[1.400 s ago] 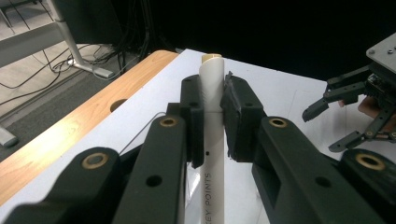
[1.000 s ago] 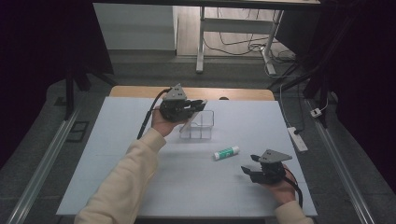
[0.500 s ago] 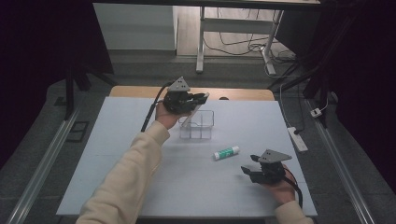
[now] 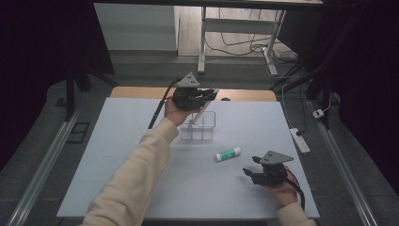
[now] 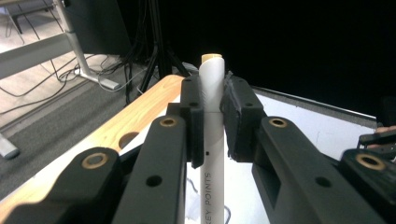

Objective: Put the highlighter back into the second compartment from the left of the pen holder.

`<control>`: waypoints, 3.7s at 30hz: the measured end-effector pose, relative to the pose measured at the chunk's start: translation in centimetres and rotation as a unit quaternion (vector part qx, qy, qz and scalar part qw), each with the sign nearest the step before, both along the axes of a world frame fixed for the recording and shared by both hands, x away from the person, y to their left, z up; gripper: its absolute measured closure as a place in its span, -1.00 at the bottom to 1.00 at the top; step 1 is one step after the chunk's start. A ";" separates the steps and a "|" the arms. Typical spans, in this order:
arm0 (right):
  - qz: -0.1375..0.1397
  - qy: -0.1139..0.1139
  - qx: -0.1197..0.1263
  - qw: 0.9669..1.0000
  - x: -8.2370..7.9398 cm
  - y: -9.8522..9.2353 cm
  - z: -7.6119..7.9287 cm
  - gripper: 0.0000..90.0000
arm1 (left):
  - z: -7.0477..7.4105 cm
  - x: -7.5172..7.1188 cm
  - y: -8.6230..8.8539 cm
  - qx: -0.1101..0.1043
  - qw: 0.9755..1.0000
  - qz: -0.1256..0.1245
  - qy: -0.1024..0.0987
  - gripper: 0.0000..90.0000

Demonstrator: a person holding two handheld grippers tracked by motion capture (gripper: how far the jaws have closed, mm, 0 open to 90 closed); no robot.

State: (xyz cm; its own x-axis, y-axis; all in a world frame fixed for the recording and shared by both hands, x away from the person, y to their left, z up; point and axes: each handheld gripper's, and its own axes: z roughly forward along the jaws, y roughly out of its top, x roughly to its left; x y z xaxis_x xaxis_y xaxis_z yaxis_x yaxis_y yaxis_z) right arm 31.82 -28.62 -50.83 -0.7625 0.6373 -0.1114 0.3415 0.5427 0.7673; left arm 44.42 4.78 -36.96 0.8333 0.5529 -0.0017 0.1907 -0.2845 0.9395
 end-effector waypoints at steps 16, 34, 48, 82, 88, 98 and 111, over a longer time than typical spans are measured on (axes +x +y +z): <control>0.001 0.000 0.003 1.000 0.0 -0.1 0.0 -0.18 | -1.3 2.0 0.0 -0.015 1.000 0.006 -0.001 0.75; 0.000 0.003 0.001 1.000 -0.2 -0.2 -0.1 -0.18 | -4.6 2.3 1.4 0.017 0.999 0.021 0.023 0.23; -0.003 -0.001 0.001 1.000 -0.2 -0.3 0.0 -0.18 | -4.2 0.1 3.1 0.033 0.998 0.010 0.053 0.08; -0.017 -0.006 0.017 1.000 0.2 -0.9 0.4 -0.18 | -7.8 -12.0 11.0 0.081 0.992 0.041 0.083 0.04; -0.018 -0.007 0.021 1.000 0.2 -1.0 0.5 -0.19 | -9.0 -13.4 11.9 0.088 0.990 0.044 0.104 -0.02; -0.028 -0.012 0.034 0.999 0.3 -1.2 0.8 -0.20 | -10.7 -15.5 13.7 0.086 0.987 0.063 0.117 -0.07; -0.032 0.003 0.039 0.999 0.6 -1.2 1.1 -0.29 | -11.9 -16.1 13.9 0.099 0.985 0.066 0.122 -0.09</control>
